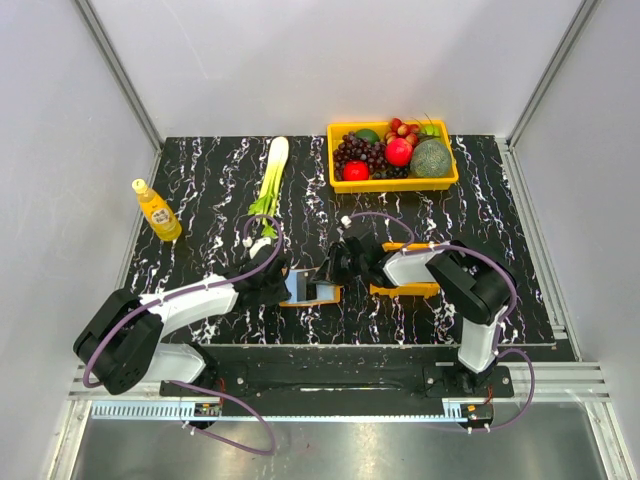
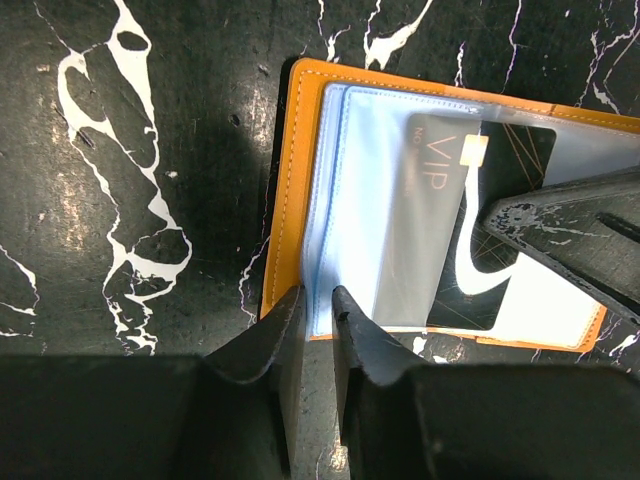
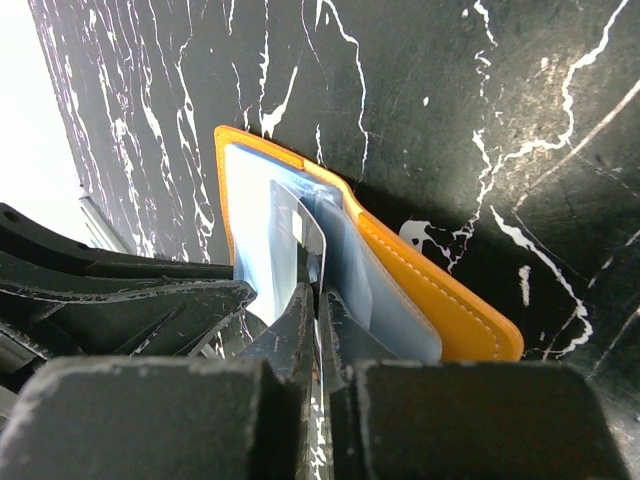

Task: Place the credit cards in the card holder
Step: Insert the credit card into the card holder.

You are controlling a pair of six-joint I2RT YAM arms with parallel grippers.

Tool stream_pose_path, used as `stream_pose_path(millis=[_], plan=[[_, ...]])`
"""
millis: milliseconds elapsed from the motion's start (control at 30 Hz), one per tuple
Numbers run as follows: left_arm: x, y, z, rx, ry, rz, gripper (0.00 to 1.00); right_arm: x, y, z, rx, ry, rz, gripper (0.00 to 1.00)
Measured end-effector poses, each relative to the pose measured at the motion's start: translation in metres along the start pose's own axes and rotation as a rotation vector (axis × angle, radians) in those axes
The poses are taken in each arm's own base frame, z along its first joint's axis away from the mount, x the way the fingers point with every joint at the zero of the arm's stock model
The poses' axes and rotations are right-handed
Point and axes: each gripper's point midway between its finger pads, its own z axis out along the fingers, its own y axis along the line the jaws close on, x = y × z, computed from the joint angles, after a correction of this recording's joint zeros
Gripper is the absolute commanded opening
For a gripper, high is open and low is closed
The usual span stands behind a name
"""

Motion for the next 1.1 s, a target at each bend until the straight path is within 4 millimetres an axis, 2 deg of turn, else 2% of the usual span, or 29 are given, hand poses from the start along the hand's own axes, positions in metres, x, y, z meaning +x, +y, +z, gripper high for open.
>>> stream_pose_path(millis=[67,133,200,333,600,800,933,1000,1100], plan=[[0.0,0.0,0.0,0.0,0.001,0.0,0.22,0.001,0.001,0.002,-0.001,0.005,0.002,0.05],[0.0,0.0,0.0,0.0,0.001,0.0,0.24,0.002,0.001,0.004,-0.001,0.011,0.003,0.09],[0.0,-0.001,0.0,0.003,0.001,0.0,0.29,0.002,0.003,0.006,-0.005,0.017,0.004,0.09],[-0.001,-0.003,0.0,0.011,-0.001,-0.002,0.31,0.003,0.006,0.008,0.002,0.022,0.001,0.13],[-0.001,-0.003,0.0,0.014,0.001,-0.003,0.3,0.004,0.008,0.009,0.036,0.014,0.005,0.39],[-0.001,-0.004,0.001,0.02,-0.004,-0.004,0.29,0.008,0.009,0.003,0.066,0.01,-0.001,0.44],[-0.001,-0.004,0.001,0.019,-0.003,-0.003,0.28,0.009,0.004,-0.003,0.111,0.005,0.0,0.36],[-0.001,-0.004,0.001,0.018,-0.003,-0.004,0.27,0.01,0.0,-0.007,0.139,0.007,-0.001,0.19],[-0.001,-0.004,0.001,0.018,-0.002,-0.003,0.27,0.013,-0.008,-0.01,0.174,0.015,-0.005,0.11]])
